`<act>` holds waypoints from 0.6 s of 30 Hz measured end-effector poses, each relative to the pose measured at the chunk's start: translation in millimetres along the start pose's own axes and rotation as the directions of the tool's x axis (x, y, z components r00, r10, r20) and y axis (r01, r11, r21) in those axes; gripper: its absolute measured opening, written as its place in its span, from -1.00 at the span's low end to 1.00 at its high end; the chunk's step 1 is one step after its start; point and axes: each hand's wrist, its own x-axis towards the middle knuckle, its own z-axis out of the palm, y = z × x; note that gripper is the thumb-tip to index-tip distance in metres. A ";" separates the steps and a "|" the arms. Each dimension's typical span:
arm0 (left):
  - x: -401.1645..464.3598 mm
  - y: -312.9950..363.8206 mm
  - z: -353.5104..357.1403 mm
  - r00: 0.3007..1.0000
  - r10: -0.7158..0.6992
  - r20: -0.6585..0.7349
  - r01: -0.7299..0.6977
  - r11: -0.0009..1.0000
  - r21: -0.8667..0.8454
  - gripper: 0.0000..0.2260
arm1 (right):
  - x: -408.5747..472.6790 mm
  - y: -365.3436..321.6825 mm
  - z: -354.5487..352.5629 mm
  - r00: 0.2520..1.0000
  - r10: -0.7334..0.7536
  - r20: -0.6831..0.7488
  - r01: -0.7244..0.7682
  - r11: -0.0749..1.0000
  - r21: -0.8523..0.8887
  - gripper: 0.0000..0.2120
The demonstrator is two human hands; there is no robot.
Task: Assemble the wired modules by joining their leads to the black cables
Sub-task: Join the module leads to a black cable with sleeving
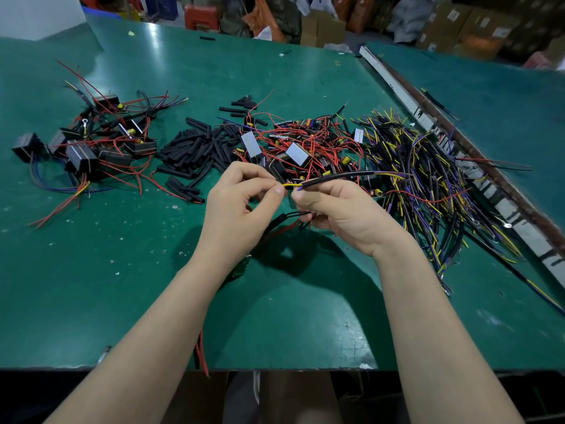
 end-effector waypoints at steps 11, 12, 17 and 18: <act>-2.0 0.4 0.3 0.995 0.084 -0.047 -0.080 0.994 0.078 -0.93 | 1.1 0.9 0.7 0.994 -0.008 -0.113 0.003 0.999 -0.047 -0.79; -2.5 1.1 -0.4 0.991 0.123 -0.059 -0.118 0.989 0.086 -0.87 | 1.5 0.8 0.9 0.989 -0.001 -0.147 -0.004 0.999 -0.039 -0.81; -4.6 1.9 2.1 0.946 0.310 0.091 -0.323 0.917 0.232 -0.78 | 0.8 -0.9 -0.9 0.994 0.014 -0.108 -0.004 0.996 0.092 -0.92; -4.1 1.0 2.2 0.943 0.309 0.120 -0.330 0.911 0.249 -0.78 | 0.8 -0.9 -1.0 0.996 0.011 -0.087 -0.001 0.993 0.115 -0.89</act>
